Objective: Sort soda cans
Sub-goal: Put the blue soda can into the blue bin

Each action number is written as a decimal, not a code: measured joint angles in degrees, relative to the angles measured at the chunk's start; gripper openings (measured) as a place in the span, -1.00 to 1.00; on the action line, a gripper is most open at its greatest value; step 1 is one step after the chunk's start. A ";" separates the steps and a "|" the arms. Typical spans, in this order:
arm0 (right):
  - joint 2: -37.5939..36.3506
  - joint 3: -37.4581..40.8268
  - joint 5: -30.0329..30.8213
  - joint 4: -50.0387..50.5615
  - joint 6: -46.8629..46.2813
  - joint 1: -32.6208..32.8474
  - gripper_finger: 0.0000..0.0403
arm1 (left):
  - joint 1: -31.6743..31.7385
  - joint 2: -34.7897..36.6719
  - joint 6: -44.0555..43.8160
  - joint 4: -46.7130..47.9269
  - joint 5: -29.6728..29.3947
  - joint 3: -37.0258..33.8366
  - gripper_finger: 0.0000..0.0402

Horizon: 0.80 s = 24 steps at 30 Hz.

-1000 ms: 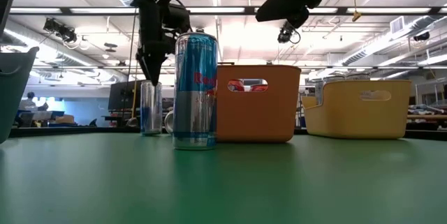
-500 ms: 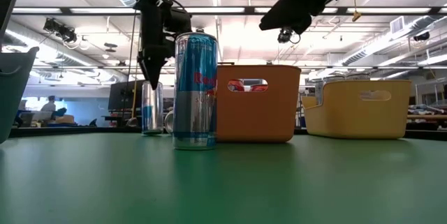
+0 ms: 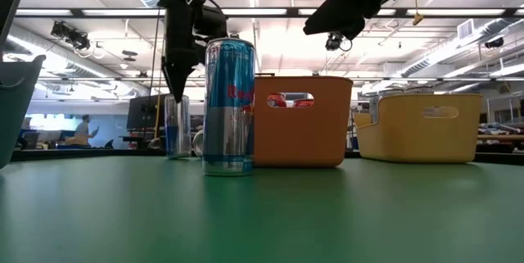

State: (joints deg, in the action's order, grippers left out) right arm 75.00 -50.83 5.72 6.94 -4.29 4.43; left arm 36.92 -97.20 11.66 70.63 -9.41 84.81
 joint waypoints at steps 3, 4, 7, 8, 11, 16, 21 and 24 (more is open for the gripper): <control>0.00 0.00 0.00 0.02 0.00 0.00 -0.70 | -0.71 -0.07 -0.07 0.08 0.11 1.31 0.35; 0.00 0.00 -0.03 0.02 0.00 0.00 -0.70 | -0.92 -0.05 -0.08 0.07 0.12 1.76 0.34; 0.00 0.00 -0.84 0.02 0.00 0.02 -0.70 | -1.51 -0.05 -0.18 0.49 0.01 2.88 0.34; 0.00 0.00 -0.88 0.03 0.00 0.00 -0.70 | -1.71 -0.05 -0.32 0.77 0.02 3.36 0.34; 0.00 0.00 -1.07 0.11 0.00 0.00 -0.69 | -1.83 -0.01 -1.86 1.57 0.87 4.49 0.34; 0.00 -0.02 -1.20 0.11 0.00 0.28 -0.65 | -0.99 0.04 -5.60 1.62 1.12 4.99 0.34; 0.00 -0.02 -1.27 0.04 0.00 1.23 -0.53 | 0.73 0.04 -5.84 1.77 1.89 4.93 0.36; 0.00 -0.04 -1.29 0.02 0.00 1.53 -0.43 | 1.70 0.04 -5.73 1.79 2.07 4.91 0.36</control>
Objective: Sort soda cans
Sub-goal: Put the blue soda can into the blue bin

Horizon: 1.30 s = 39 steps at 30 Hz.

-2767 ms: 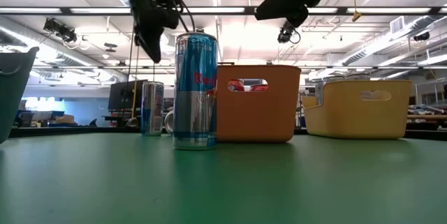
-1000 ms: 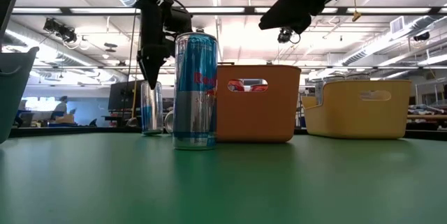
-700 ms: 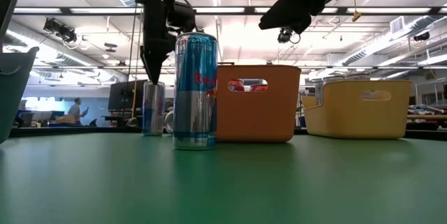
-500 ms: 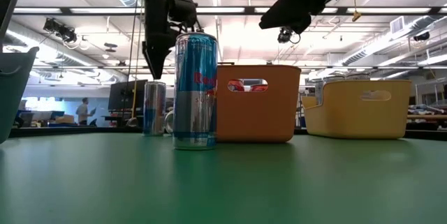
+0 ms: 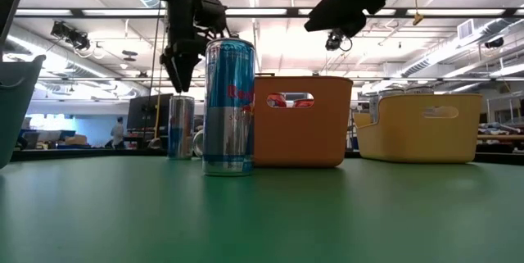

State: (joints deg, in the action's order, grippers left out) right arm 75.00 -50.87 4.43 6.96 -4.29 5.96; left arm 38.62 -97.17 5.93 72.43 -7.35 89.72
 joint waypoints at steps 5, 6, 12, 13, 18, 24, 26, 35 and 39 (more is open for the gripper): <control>0.00 0.00 0.00 -0.78 0.00 0.02 -0.29 | 1.14 -0.92 1.33 0.95 0.69 -0.01 0.36; 0.00 0.00 0.00 -0.95 0.00 0.02 -0.27 | 1.20 -1.17 1.35 0.92 1.03 -0.01 0.36; 0.00 0.00 0.00 -0.92 0.00 0.00 -0.20 | 1.11 -2.81 2.43 0.92 2.51 0.01 0.36; 0.00 0.00 0.00 -0.93 0.00 0.00 -0.19 | 1.13 -3.06 2.43 0.93 2.62 0.07 0.36; 0.00 0.00 0.00 -0.94 0.00 0.00 -0.19 | 1.13 -3.14 2.80 0.98 2.52 0.30 0.36; 0.00 0.00 0.00 -0.92 0.02 -0.03 -0.19 | 1.13 -3.45 3.13 1.34 2.70 1.56 0.36; 0.00 0.00 0.00 -0.92 0.06 -0.03 -0.19 | 1.17 -3.45 4.21 1.77 4.41 1.56 0.36; 0.00 0.00 0.00 -0.92 0.34 -0.03 -0.19 | 1.15 -3.45 4.53 3.05 5.30 1.63 0.36; 0.00 0.00 0.00 -0.92 0.42 -0.09 -0.19 | 1.15 -3.45 4.55 3.00 5.27 1.65 0.36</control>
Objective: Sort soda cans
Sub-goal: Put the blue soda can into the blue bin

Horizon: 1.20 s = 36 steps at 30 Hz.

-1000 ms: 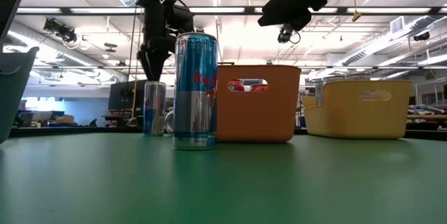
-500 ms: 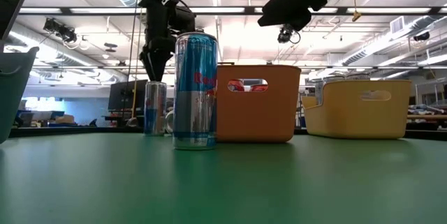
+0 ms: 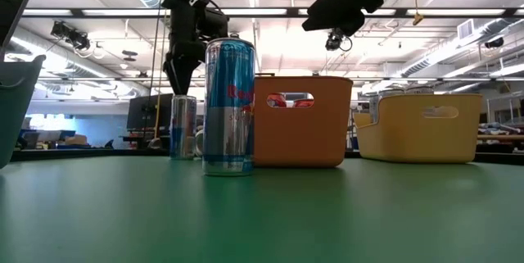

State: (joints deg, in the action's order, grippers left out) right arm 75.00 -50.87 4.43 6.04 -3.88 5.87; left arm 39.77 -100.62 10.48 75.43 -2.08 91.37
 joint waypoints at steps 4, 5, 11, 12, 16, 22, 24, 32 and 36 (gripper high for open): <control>0.00 0.00 0.05 -0.01 0.04 -0.04 -0.19 | 0.00 0.00 0.79 -0.49 -0.80 0.00 0.36; 0.00 0.00 0.09 0.00 0.06 -0.04 -0.19 | 0.00 0.02 0.87 -0.74 -0.80 0.00 0.36; 0.00 0.00 0.46 0.00 0.57 -0.04 -0.19 | 0.00 1.48 1.20 -3.87 -0.84 0.00 0.35; 0.00 0.00 0.48 0.00 0.73 -0.04 -0.19 | 0.00 2.09 1.28 -4.52 -0.84 0.00 0.34; 0.00 0.00 0.52 -1.68 1.09 -0.48 -0.19 | 0.02 5.44 1.62 -8.37 0.41 -0.38 0.27; 2.67 -0.11 0.66 -13.26 1.07 -1.73 -0.19 | 0.58 13.40 3.32 -18.68 7.25 -7.17 0.10; 4.75 -0.18 0.65 -17.32 1.32 -2.25 -0.19 | 1.12 17.05 4.05 -22.76 7.38 -11.32 0.03; 14.02 -0.83 0.10 -24.44 -0.06 -3.32 -0.18 | 1.72 33.15 2.75 -43.14 14.18 -31.58 -0.31; 17.55 -0.87 -1.79 -29.47 -2.43 -1.05 -0.04 | 1.07 40.90 0.87 -54.37 20.74 -40.38 -0.45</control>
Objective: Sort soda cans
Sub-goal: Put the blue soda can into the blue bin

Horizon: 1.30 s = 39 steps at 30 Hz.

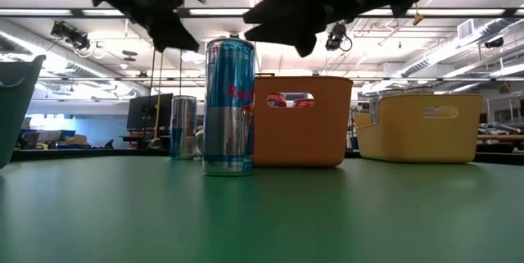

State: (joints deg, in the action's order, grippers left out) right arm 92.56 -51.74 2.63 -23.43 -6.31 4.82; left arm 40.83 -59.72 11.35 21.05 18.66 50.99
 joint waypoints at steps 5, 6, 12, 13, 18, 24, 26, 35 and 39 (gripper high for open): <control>3.18 -1.05 1.33 -2.15 -0.22 3.28 0.26 | -2.09 7.34 -0.04 -7.63 5.10 -5.68 -0.56; 3.56 -1.41 1.89 -2.07 -0.46 3.93 0.32 | -2.45 8.23 -0.04 -7.59 5.09 -5.98 -0.58; 6.89 -4.82 5.65 -1.31 -0.10 5.97 0.62 | -6.28 11.58 -0.26 -5.87 5.94 -6.22 -0.61; 7.51 -5.06 6.55 -0.72 -0.14 6.03 0.65 | -6.94 12.03 -0.27 -5.68 6.05 -6.24 -0.61; 11.01 -6.40 7.41 -0.04 -2.56 5.88 0.75 | -10.71 13.95 -0.41 -4.77 6.07 -6.22 -0.61; 11.49 -6.56 6.47 0.07 -3.21 6.26 0.74 | -15.80 14.90 -0.39 5.76 6.45 -4.65 -0.61; 11.49 -6.56 5.75 0.12 -2.84 6.36 0.73 | -18.02 14.80 -0.44 8.87 6.33 -4.03 -0.62; 11.38 -6.45 4.77 -1.29 -2.14 5.44 0.74 | -24.83 14.80 -1.29 12.98 -2.81 -2.77 -0.69; 11.36 -6.45 4.77 -1.86 -1.42 4.45 0.74 | -25.31 14.80 -1.26 12.97 -3.85 -2.77 -0.70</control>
State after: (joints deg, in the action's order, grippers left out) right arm 103.92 -58.19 7.40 -25.29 -7.73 9.27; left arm 15.53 -44.93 10.09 34.02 14.81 48.23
